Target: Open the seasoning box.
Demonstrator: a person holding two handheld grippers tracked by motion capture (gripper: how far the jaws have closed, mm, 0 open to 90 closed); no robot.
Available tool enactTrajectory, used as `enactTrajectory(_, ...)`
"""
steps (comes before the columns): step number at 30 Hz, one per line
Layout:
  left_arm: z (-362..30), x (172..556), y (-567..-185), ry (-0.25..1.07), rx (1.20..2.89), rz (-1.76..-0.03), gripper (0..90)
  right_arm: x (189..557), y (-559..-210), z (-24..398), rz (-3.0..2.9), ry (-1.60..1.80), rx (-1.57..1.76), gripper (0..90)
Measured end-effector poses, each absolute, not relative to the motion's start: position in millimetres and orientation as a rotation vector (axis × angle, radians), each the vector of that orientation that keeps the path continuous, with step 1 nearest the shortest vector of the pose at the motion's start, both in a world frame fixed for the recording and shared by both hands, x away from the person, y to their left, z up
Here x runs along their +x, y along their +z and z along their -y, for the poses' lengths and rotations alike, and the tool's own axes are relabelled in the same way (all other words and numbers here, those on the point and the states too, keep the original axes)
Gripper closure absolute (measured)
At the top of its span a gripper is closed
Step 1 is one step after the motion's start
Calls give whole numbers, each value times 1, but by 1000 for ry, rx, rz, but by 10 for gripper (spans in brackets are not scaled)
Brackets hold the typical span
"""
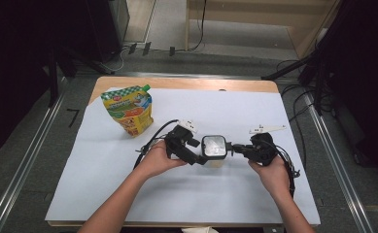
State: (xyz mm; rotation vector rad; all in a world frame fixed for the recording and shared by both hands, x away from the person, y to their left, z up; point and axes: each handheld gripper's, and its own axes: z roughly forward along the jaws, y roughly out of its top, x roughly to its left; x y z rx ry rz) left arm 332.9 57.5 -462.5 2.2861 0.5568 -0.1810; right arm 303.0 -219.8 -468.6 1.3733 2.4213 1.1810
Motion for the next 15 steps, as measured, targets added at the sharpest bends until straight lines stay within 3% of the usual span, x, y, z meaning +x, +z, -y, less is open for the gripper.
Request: enactTrajectory(15,-50,333,-457,-107,2300,-540,190,299,-470,218,-2395,1165,1378,900)
